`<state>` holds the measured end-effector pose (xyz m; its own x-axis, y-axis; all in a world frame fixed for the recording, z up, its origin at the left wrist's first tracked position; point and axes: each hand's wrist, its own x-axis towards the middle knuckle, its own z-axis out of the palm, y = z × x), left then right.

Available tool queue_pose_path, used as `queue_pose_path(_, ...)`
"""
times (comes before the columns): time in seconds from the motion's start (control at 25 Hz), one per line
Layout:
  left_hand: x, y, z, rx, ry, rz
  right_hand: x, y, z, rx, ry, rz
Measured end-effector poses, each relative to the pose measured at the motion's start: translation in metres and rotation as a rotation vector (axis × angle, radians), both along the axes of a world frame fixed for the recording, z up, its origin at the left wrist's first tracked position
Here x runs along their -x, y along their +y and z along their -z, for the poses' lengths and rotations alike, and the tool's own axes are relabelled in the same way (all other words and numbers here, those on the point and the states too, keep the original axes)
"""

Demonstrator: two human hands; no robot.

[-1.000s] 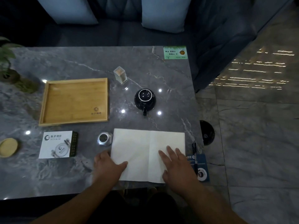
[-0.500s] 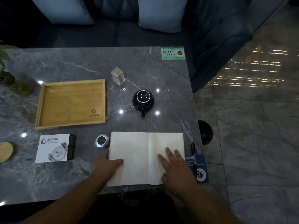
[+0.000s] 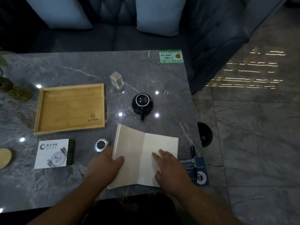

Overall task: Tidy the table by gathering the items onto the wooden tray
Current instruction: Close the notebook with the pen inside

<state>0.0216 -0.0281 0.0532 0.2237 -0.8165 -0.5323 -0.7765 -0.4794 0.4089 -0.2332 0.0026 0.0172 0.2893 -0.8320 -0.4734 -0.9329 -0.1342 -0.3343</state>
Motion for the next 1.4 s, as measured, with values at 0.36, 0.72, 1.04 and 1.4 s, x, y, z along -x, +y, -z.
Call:
queue_pose_path(0.36,0.050,-0.014,-0.024,-0.103,0.273,0.194,-0.001,-0.016,-0.013,-0.096,-0.291,0.331)
queue_pose_path(0.72,0.125,-0.010,0.014,-0.159,0.321,0.284,0.026,-0.015,-0.020,-0.206,-0.338,0.492)
queue_pose_path(1.04,0.148,-0.009,0.035,-0.198,0.184,0.332,0.031,-0.021,-0.014,-0.229,-0.311,0.533)
queue_pose_path(1.4,0.120,-0.005,0.039,-0.180,-0.015,0.678,0.024,-0.020,-0.008,-0.309,-0.397,0.765)
